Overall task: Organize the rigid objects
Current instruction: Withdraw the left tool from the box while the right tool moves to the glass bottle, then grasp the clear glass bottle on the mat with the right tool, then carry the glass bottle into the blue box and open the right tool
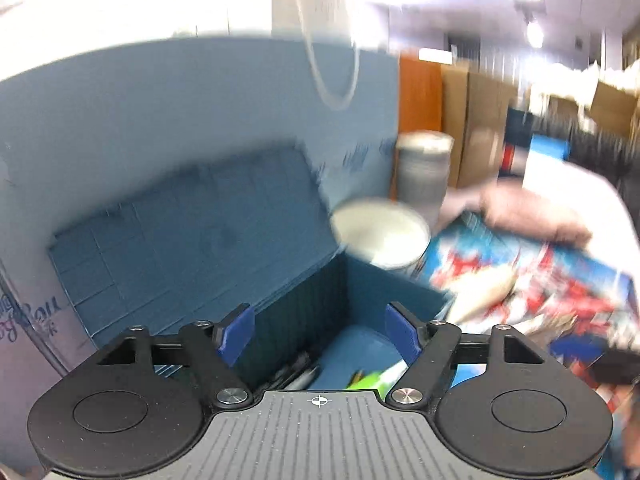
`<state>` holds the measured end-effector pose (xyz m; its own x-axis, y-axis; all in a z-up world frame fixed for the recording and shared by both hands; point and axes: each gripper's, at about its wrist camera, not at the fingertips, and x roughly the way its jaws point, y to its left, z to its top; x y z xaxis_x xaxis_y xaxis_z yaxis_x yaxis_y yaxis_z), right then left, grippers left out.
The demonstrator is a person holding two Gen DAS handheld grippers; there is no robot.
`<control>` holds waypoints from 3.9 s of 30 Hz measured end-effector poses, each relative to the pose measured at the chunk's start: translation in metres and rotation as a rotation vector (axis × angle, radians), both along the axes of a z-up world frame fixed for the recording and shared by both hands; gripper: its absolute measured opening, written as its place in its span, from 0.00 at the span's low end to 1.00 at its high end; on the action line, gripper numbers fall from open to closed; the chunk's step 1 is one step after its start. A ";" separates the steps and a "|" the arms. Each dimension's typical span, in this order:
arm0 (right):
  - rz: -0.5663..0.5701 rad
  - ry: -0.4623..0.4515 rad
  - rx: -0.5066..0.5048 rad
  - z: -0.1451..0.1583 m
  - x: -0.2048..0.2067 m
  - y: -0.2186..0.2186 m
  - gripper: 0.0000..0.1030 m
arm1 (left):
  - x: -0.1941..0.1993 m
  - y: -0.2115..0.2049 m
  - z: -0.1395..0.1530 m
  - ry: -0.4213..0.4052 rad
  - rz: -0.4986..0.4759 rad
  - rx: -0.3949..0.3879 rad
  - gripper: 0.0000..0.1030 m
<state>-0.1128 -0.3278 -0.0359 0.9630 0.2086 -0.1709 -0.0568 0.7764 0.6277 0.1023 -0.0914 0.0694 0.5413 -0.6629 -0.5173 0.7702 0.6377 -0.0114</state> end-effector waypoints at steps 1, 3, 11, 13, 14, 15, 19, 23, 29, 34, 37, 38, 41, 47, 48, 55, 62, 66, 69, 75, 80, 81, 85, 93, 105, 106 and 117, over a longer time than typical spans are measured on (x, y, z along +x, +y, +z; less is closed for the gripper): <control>-0.001 0.002 -0.011 0.000 0.000 0.001 1.00 | -0.006 0.002 0.002 -0.002 -0.004 -0.039 0.78; -0.006 0.005 -0.026 0.000 0.000 0.003 1.00 | -0.020 0.004 0.004 -0.013 -0.006 -0.092 0.83; -0.044 0.000 -0.033 0.000 -0.005 0.002 1.00 | -0.046 -0.003 -0.004 0.027 0.005 -0.216 0.86; -0.052 -0.004 -0.054 0.001 -0.008 0.004 1.00 | -0.054 -0.004 -0.005 0.037 -0.005 -0.234 0.89; -0.055 -0.007 -0.063 0.002 -0.010 0.005 1.00 | -0.058 -0.007 -0.005 0.031 -0.013 -0.221 0.90; -0.058 -0.006 -0.073 0.003 -0.011 0.006 1.00 | -0.062 -0.010 -0.006 0.017 -0.016 -0.202 0.90; -0.047 0.012 -0.136 0.008 -0.019 0.011 1.00 | -0.071 -0.007 -0.007 -0.013 -0.001 -0.177 0.95; 0.011 0.050 -0.230 0.014 -0.021 0.015 1.00 | -0.072 -0.002 -0.008 -0.030 0.024 -0.164 0.98; 0.026 0.091 -0.442 0.029 -0.016 0.005 1.00 | -0.072 0.007 -0.008 -0.058 0.050 -0.143 0.98; 0.107 0.166 -0.667 0.035 0.007 -0.013 1.00 | -0.072 0.010 -0.007 -0.074 0.063 -0.131 0.99; 0.176 0.229 -0.804 0.030 0.023 -0.015 1.00 | -0.072 0.011 -0.008 -0.081 0.061 -0.114 0.99; 0.206 0.249 -0.846 0.026 0.028 -0.015 1.00 | -0.073 0.012 -0.009 -0.083 0.058 -0.104 0.99; 0.316 0.288 -0.886 0.020 0.046 -0.014 1.00 | -0.072 0.012 -0.010 -0.093 0.063 -0.078 1.00; 0.417 0.373 -0.910 0.012 0.080 -0.016 0.79 | -0.066 0.016 -0.011 -0.088 0.088 -0.069 1.00; 0.431 0.390 -0.908 0.010 0.084 -0.017 0.66 | -0.065 0.017 -0.011 -0.086 0.089 -0.071 1.00; 0.452 0.425 -0.888 0.010 0.096 -0.015 0.61 | -0.062 0.023 -0.009 -0.085 0.095 -0.080 1.00; 0.467 0.441 -0.918 0.016 0.092 -0.008 0.41 | -0.061 0.031 -0.005 -0.091 0.101 -0.105 1.00; 0.465 0.412 -0.942 0.025 0.081 0.000 0.35 | -0.059 0.038 -0.003 -0.087 0.112 -0.128 1.00; 0.444 0.356 -0.913 0.037 0.068 0.002 0.34 | -0.057 0.044 -0.001 -0.082 0.122 -0.146 1.00; 0.386 0.229 -0.633 0.053 0.045 -0.010 0.33 | -0.053 0.053 0.001 -0.071 0.134 -0.179 1.00; 0.293 0.112 -0.445 0.061 0.033 -0.003 0.33 | -0.049 0.058 0.001 -0.056 0.135 -0.204 1.00; 0.275 0.094 -0.437 0.068 0.033 0.002 0.33 | -0.049 0.059 0.001 -0.054 0.139 -0.205 1.00; 0.189 0.023 -0.386 0.099 0.048 0.019 0.33 | -0.047 0.062 0.002 -0.051 0.152 -0.209 1.00; 0.135 -0.052 -0.447 0.134 0.103 0.062 0.33 | -0.040 0.073 0.002 -0.040 0.189 -0.234 1.00; 0.178 -0.092 -0.726 0.094 0.184 0.095 0.33 | -0.027 0.089 0.002 -0.029 0.262 -0.248 1.00; 0.202 -0.091 -0.756 0.090 0.187 0.095 0.33 | -0.027 0.090 0.001 -0.029 0.265 -0.247 1.00; 0.497 0.031 -0.934 0.071 0.196 0.104 0.34 | -0.023 0.092 -0.001 -0.014 0.251 -0.262 1.00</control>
<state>0.0835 -0.2240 0.0349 0.7981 0.3511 -0.4897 -0.4949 0.8455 -0.2004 0.0790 0.0004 0.0686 0.7094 -0.6180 -0.3389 0.5914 0.7835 -0.1906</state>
